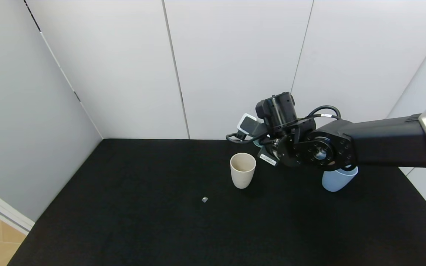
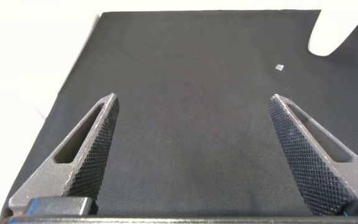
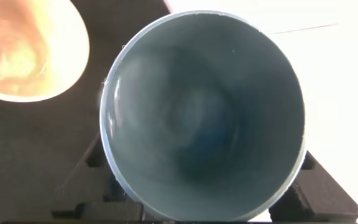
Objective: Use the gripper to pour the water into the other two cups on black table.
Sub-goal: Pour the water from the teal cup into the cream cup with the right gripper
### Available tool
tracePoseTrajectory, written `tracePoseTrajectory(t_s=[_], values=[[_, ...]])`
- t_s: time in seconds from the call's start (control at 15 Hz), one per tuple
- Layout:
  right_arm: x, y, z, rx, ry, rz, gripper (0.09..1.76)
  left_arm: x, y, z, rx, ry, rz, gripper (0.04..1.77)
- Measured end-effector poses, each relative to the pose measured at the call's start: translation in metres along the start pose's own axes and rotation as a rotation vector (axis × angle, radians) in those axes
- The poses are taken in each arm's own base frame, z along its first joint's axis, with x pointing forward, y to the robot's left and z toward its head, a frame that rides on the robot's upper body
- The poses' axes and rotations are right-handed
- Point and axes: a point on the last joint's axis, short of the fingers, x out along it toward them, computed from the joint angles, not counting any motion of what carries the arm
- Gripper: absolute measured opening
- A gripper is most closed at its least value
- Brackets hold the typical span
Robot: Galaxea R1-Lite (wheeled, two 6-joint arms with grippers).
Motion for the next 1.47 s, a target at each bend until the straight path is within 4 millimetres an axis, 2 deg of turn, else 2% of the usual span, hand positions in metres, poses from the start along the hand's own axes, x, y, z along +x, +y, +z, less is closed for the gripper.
tracePoseTrajectory(t_s=[1.47], values=[[0.018, 0.01, 0.021, -0.261, 0.022, -0.079, 1.2, 0.0, 0.0, 0.0, 0.0, 0.0, 0.0, 1.72]])
